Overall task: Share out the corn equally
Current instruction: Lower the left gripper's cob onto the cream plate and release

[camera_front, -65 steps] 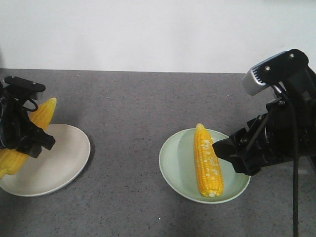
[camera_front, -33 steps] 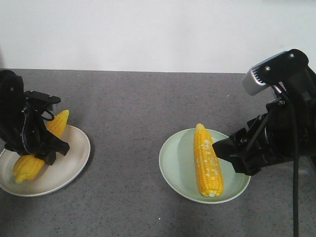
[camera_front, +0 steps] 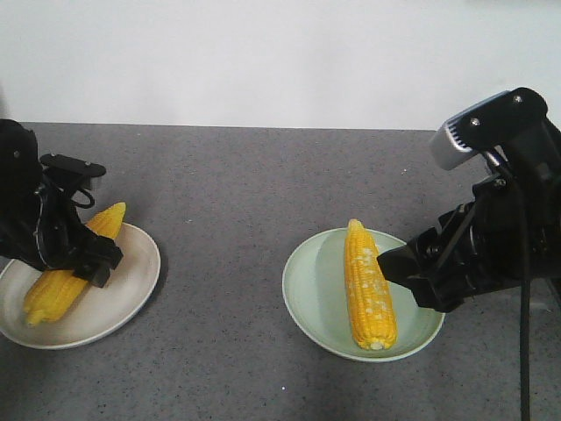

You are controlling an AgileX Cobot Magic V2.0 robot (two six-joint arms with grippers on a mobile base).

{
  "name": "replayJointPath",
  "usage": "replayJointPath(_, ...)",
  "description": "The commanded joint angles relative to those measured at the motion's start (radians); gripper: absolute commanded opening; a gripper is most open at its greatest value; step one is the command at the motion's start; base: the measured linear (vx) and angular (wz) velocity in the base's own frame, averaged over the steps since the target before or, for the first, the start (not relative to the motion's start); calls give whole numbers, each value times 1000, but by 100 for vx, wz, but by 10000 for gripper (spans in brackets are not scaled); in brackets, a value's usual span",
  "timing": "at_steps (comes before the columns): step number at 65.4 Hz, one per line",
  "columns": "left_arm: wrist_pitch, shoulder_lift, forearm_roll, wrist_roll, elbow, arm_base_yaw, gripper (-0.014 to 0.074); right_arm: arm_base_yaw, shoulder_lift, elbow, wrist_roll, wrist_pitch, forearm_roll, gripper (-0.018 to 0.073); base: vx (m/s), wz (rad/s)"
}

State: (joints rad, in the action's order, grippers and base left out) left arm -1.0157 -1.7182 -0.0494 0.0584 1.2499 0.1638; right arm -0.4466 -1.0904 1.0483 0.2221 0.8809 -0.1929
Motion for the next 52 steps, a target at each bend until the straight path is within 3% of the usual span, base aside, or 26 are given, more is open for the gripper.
replayJointPath(1,44,101,7,10,26,-1,586,-2,17,25,12,-52,-4,568,0,0)
replayJointPath(16,47,217,49,32,25,0,578,-2,17,25,12,-55,-3,568,0,0)
replayJointPath(25,46,296,121,86,11,0,578,-2,17,25,12,-55,-3,568,0,0)
replayJointPath(37,173,452,239,174,-126,0,576,-2,19,25,12,-55,-3,568,0,0)
replayJointPath(52,301,675,300,239,-290,0,576,-2,19,25,12,-55,-3,568,0,0)
